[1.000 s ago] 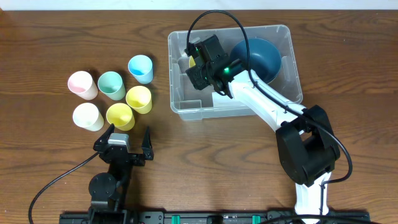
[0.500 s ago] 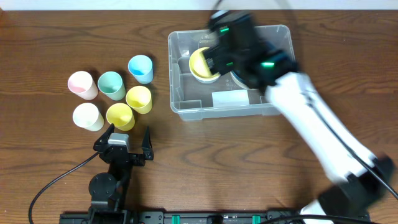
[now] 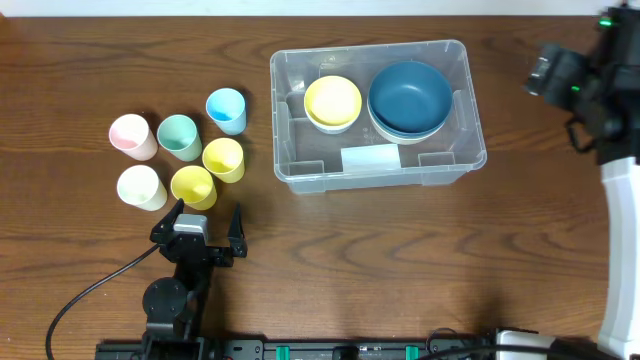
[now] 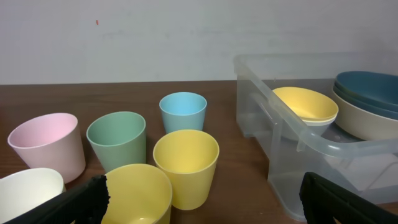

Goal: Pack container
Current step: 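Release the yellow bowl and withdraw the right gripper to rest, then reach the left gripper to the yellow cup and grip its rim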

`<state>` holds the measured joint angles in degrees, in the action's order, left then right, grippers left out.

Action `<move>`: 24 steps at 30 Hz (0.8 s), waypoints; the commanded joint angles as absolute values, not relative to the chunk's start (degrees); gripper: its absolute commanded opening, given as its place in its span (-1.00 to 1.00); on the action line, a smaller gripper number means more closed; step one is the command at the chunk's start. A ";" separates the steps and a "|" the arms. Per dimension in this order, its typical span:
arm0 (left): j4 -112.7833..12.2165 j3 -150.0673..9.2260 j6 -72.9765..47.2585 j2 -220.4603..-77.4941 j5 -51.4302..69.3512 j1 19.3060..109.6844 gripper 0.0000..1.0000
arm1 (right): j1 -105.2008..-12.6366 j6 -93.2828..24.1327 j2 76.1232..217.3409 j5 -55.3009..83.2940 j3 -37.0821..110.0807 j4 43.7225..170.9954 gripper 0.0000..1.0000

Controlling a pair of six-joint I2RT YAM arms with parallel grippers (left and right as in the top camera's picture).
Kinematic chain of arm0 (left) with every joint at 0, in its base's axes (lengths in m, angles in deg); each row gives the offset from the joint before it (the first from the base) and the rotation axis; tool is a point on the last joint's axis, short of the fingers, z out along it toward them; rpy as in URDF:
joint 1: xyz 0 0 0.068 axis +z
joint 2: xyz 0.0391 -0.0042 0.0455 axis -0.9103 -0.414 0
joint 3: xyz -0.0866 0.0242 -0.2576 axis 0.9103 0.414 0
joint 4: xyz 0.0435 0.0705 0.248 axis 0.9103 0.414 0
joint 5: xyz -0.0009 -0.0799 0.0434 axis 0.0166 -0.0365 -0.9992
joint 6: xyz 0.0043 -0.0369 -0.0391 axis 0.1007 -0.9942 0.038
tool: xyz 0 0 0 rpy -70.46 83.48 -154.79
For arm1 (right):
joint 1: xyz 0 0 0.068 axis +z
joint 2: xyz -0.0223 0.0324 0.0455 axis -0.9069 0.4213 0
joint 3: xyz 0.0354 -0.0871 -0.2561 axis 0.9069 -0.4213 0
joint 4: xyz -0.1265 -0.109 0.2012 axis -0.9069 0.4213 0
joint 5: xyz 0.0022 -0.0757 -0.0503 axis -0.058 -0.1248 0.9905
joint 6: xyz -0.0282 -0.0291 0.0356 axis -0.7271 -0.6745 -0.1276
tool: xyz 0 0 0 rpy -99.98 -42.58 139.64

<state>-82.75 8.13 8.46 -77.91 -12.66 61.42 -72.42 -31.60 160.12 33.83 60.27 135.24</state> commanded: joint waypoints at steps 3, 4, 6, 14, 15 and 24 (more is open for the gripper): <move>-81.09 9.23 9.21 -77.56 -11.98 61.77 0.96 | -77.68 -26.58 160.34 34.44 59.68 139.67 0.99; -81.09 9.23 9.21 -77.56 -11.98 61.77 0.96 | -78.95 -23.97 160.60 34.77 59.29 140.44 0.99; -81.07 9.23 9.21 -77.56 -11.98 61.77 0.96 | -81.62 -20.59 161.04 34.25 58.24 141.79 0.98; -81.07 9.23 9.21 -77.56 -12.00 61.77 0.96 | -92.85 -11.95 162.76 27.91 48.99 141.18 0.99; -81.07 9.23 9.21 -77.56 -12.02 61.77 0.96 | -94.05 -11.36 163.09 27.69 48.05 141.18 0.98; -74.21 3.91 -2.29 -79.05 -10.12 61.77 0.96 | -95.98 -11.04 163.62 27.78 42.11 141.23 0.98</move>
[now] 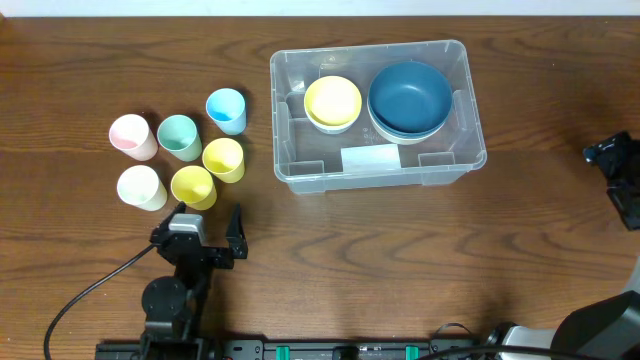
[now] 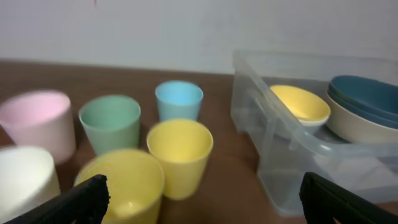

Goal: Pack container
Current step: 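Reach the left gripper to the yellow cup and grip its rim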

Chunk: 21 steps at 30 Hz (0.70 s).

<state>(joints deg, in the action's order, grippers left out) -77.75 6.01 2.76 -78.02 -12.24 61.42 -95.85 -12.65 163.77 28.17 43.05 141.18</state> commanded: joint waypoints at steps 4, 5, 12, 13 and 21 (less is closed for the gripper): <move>-66.36 -7.08 -2.25 -85.58 -12.50 61.77 0.96 | -95.96 -11.01 163.62 27.78 42.00 141.23 0.99; -64.37 -10.38 -2.27 -88.03 -13.51 61.77 0.96 | -95.93 -11.01 163.62 27.80 42.00 141.23 0.98; -43.13 -42.33 -2.01 -115.37 -15.67 61.77 0.96 | -95.80 -11.01 163.62 27.80 42.00 141.23 0.99; -38.80 -47.54 -1.55 -119.68 -15.67 61.77 0.96 | -95.80 -11.04 163.62 27.78 42.00 141.20 0.98; -17.66 -73.48 0.75 -142.91 -14.32 61.77 0.96 | -95.80 -11.01 163.62 27.78 42.00 141.23 0.98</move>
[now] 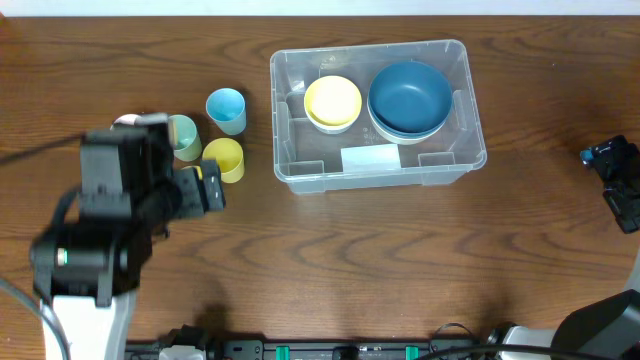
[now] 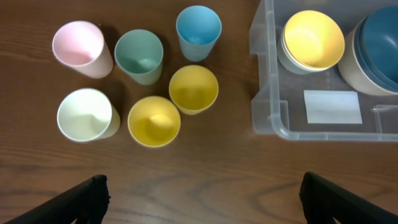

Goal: Pack container
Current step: 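Reach the left gripper to the yellow cup and grip its rim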

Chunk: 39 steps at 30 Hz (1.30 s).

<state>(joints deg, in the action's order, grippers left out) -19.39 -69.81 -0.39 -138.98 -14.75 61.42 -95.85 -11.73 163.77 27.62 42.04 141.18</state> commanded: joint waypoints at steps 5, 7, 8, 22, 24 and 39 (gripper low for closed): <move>-17.86 -73.28 0.77 -148.38 -11.28 61.77 0.96 | -95.80 -11.04 163.62 27.80 42.00 141.23 0.99; -17.79 -73.17 0.88 -150.74 -11.06 61.77 0.96 | -95.80 -11.01 163.62 27.80 42.00 141.23 0.98; -17.66 -73.17 1.47 -152.07 -11.06 61.77 0.96 | -95.82 -11.01 163.62 27.78 42.00 141.23 0.99; -21.14 -73.17 8.79 -171.96 -10.30 57.23 0.61 | -95.82 -11.01 163.62 27.78 42.00 141.23 0.98; -21.84 -73.17 8.81 -174.32 -10.30 57.21 0.49 | -95.82 -11.01 163.62 27.78 42.00 141.23 0.98; -26.91 -72.96 8.79 -181.82 -12.04 57.21 0.03 | -95.82 -11.04 163.62 27.78 42.00 141.23 0.99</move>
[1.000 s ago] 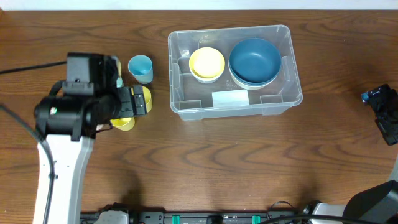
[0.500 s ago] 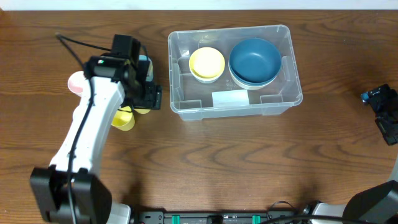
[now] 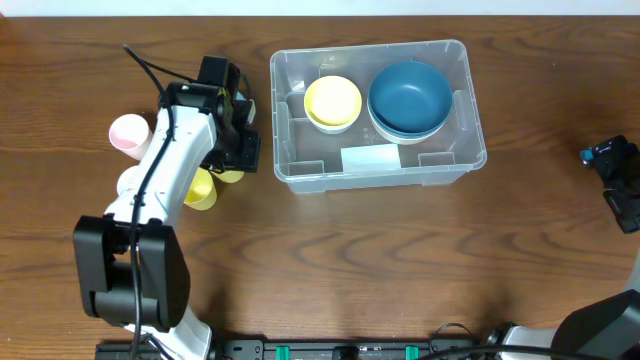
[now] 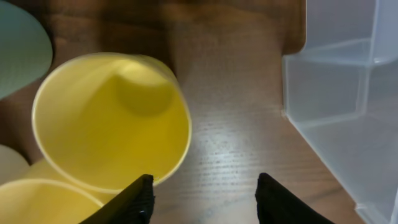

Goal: Pack container
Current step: 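Reach the left gripper to the yellow cup and grip its rim, then carry the yellow cup into the bin and lower it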

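Low over the cup cluster, my left gripper (image 4: 205, 200) (image 3: 244, 152) is open. One fingertip (image 4: 140, 196) is at the rim of the yellow cup (image 4: 112, 118) nearest the clear container (image 3: 455, 150) (image 4: 348, 106); the other is over bare table. A second yellow cup (image 4: 37, 202) (image 3: 200, 190), a green cup (image 4: 18, 50), a white cup (image 3: 127, 181) and a pink cup (image 3: 126, 134) stand around it. The blue cup is hidden under the arm. My right gripper (image 3: 612, 172) is at the table's right edge, its jaws unclear.
The container holds a yellow bowl (image 3: 332, 102) on a white one, a dark blue bowl stack (image 3: 410, 97) and a white label (image 3: 370, 158). The left arm's cable (image 3: 150, 68) trails over the table behind the cups.
My left gripper was high above the table, looking down on all six cups. Now it is down at the yellow cup nearest the container, still open. The right arm has not moved.
My left gripper stood open, low at the table's front behind the cups, while the right arm was at the far right corner. The right arm then sat at the right edge. The left gripper was then high over the cups, and is now down at a yellow cup.
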`<state>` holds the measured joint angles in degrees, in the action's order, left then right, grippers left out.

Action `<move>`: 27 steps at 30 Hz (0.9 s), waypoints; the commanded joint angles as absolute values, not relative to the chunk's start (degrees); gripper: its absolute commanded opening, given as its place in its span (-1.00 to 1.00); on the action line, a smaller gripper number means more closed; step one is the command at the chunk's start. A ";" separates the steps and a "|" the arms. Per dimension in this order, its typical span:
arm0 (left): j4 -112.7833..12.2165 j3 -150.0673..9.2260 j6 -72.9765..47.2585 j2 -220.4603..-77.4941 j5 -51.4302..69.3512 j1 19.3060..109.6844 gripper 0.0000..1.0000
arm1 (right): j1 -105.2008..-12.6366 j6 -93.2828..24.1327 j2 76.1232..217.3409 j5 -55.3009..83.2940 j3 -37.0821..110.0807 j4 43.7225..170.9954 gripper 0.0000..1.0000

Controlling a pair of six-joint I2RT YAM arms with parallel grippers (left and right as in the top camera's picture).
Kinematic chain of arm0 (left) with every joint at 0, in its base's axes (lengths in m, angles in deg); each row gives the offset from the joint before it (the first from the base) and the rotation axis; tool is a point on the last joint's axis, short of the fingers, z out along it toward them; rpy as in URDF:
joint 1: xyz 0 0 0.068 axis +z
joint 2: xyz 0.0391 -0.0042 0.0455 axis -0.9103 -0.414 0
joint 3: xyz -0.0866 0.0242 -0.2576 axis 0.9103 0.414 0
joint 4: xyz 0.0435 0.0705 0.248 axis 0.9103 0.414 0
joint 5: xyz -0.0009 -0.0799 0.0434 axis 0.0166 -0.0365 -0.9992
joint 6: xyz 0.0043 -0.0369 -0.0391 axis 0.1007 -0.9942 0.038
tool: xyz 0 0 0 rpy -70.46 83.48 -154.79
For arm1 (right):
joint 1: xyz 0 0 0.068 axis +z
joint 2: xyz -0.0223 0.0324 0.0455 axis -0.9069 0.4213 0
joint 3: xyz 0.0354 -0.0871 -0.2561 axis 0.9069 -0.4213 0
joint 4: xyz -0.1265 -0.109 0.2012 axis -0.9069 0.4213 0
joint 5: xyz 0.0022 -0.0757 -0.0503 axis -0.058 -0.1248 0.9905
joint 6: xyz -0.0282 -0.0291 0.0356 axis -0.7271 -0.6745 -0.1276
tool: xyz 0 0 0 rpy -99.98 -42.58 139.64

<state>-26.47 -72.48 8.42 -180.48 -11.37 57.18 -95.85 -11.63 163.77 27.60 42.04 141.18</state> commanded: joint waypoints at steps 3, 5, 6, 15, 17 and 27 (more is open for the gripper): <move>-28.42 -72.21 8.79 -182.30 -12.26 57.21 0.01 | -95.82 -11.04 163.62 27.78 42.00 141.23 0.99; -29.14 -71.93 8.79 -182.78 -12.26 57.21 -0.01 | -95.82 -11.01 163.62 27.80 42.00 141.23 0.98; -29.40 -71.80 8.79 -183.02 -12.48 57.21 -0.03 | -95.82 -11.04 163.62 27.78 42.00 141.23 0.98; -30.27 -71.69 8.77 -185.69 -14.86 57.21 -0.31 | -95.82 -11.01 163.62 27.80 42.00 141.20 0.99; -30.67 -71.67 8.77 -185.69 -14.89 57.21 -0.42 | -95.82 -11.01 163.62 27.78 42.00 141.23 0.98; -31.91 -71.67 8.75 -185.66 -15.93 57.21 -0.88 | -95.82 -11.04 163.62 27.80 42.00 141.23 0.98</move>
